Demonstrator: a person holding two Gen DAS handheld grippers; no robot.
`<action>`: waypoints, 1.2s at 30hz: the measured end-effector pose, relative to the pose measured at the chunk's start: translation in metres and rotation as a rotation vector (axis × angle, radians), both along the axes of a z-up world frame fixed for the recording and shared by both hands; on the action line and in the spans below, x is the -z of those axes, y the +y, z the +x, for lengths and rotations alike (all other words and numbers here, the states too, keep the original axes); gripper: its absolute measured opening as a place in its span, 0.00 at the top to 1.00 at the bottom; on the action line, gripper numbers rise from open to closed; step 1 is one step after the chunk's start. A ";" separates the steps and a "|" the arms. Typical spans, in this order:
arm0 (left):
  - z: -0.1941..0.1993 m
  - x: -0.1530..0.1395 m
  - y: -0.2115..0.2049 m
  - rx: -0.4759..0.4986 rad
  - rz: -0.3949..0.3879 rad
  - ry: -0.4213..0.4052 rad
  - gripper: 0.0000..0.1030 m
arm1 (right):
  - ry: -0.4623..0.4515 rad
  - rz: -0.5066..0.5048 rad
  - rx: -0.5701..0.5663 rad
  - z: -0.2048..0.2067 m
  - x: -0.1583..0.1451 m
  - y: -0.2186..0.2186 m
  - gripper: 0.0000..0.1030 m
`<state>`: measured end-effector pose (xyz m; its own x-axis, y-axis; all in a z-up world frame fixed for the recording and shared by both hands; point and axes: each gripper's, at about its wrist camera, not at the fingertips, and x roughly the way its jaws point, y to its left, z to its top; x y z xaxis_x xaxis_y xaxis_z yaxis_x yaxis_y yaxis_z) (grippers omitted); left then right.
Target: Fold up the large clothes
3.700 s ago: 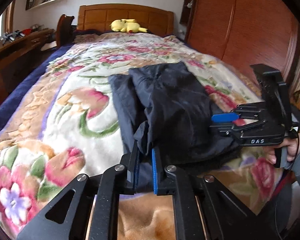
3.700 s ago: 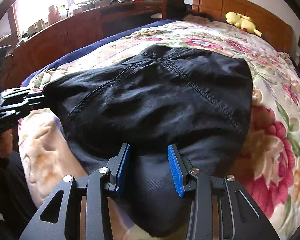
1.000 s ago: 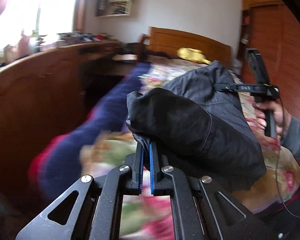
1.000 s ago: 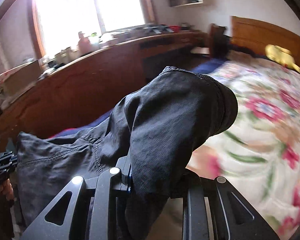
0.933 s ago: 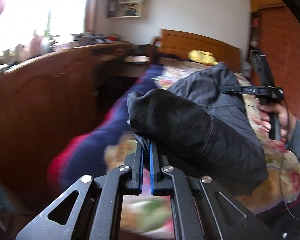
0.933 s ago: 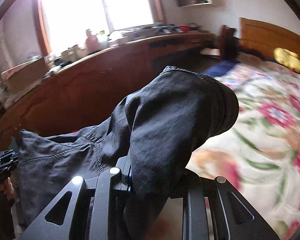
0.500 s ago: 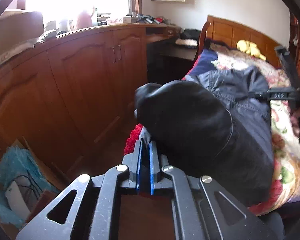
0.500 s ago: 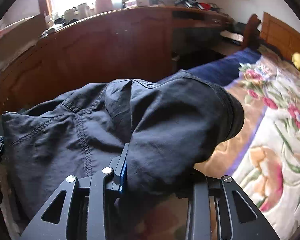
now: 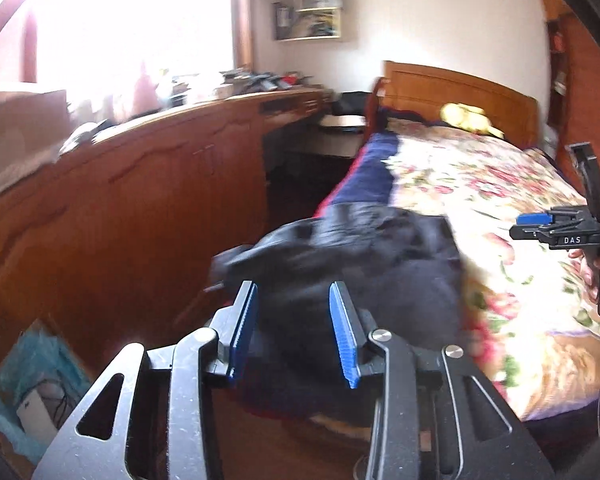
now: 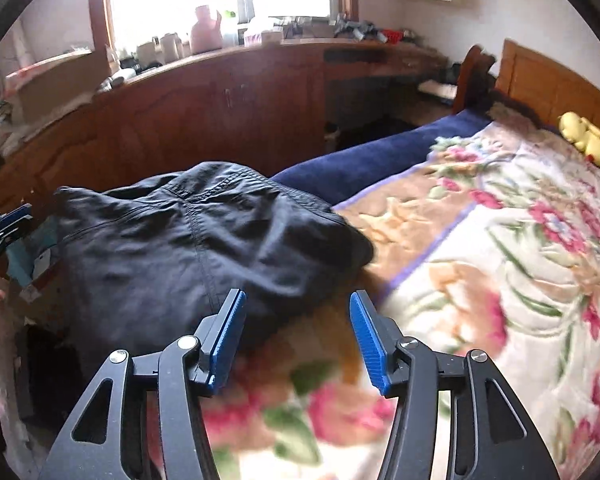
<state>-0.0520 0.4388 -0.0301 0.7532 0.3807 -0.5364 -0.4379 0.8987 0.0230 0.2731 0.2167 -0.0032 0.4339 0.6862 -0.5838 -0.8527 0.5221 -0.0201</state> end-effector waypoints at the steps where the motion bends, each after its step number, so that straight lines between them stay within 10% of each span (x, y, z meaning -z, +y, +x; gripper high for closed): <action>1: 0.009 -0.004 -0.015 0.036 0.013 -0.005 0.63 | -0.009 0.011 0.007 -0.005 -0.002 -0.016 0.44; 5: 0.039 -0.018 -0.067 0.138 0.043 -0.020 0.56 | -0.022 0.068 0.036 -0.018 -0.003 -0.081 0.39; 9: 0.070 -0.030 -0.113 0.215 0.041 -0.034 0.24 | -0.045 0.109 0.085 -0.031 -0.005 -0.134 0.34; 36: 0.138 -0.038 -0.377 0.509 -0.048 -0.053 0.18 | -0.100 0.229 0.587 -0.131 0.013 -0.360 0.26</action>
